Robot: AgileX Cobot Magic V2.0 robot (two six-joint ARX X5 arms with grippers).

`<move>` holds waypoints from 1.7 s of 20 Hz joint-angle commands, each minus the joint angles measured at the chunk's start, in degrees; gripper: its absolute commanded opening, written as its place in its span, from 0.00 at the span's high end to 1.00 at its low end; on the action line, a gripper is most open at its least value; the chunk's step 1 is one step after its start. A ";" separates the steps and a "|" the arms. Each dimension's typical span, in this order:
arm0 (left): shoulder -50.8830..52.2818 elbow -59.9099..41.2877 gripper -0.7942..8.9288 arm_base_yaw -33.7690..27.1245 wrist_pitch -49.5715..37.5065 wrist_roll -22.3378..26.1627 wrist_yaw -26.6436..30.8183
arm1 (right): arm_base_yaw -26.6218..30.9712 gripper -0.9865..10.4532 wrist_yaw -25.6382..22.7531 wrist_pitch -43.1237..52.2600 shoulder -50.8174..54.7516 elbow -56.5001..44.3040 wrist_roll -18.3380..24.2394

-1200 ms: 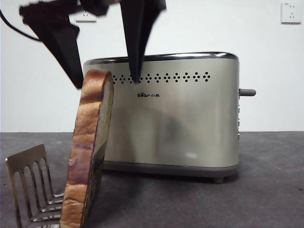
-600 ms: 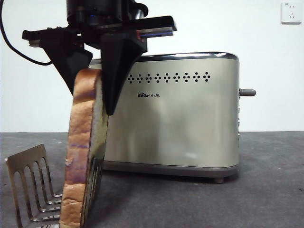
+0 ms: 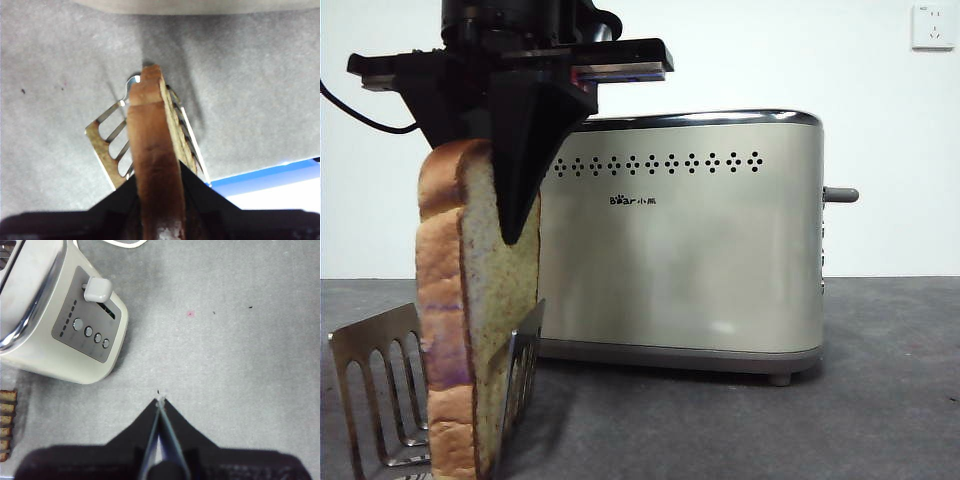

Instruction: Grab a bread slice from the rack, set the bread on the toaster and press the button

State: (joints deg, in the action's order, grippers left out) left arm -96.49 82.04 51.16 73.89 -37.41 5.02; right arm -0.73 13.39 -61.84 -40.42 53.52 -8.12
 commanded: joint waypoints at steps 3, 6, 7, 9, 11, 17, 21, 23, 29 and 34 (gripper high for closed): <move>1.64 -0.07 0.86 -0.15 0.39 1.55 0.74 | 0.00 0.91 0.07 0.28 0.04 0.22 0.48; 5.07 -0.07 0.86 -0.39 0.35 1.60 1.09 | 0.00 0.91 0.02 0.26 0.04 0.22 0.48; 6.27 -0.07 0.86 -0.66 0.44 1.60 1.20 | 0.00 0.91 -0.11 0.26 0.04 0.22 0.48; 8.90 -0.07 0.86 -1.01 1.05 1.68 1.03 | 0.00 0.91 -0.13 0.26 0.04 0.22 0.48; 11.58 -0.07 0.86 -1.01 1.57 2.91 1.05 | 0.00 0.91 -0.37 0.26 0.04 0.22 0.50; 18.99 -0.07 0.86 -0.98 1.55 19.71 -1.97 | 0.00 0.91 -0.35 0.07 0.04 0.22 0.57; 24.22 0.52 0.86 -0.87 1.55 39.82 -5.60 | 0.00 0.91 -0.37 0.09 0.04 0.22 0.72; 25.88 1.70 0.86 -0.87 1.55 46.47 -5.53 | 0.00 0.91 -0.37 0.09 0.02 0.22 0.72; 26.10 11.37 0.86 -0.87 1.55 67.91 -5.44 | 0.00 0.91 -0.39 0.00 -0.42 0.22 0.70; 26.10 15.96 0.93 -0.90 1.51 90.42 -5.01 | 0.00 0.91 -1.57 -1.03 -2.25 0.22 0.70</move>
State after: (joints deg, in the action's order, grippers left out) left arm -70.28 97.82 50.19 75.70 45.54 -0.01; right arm -0.73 11.97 -63.02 -42.76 53.52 -7.88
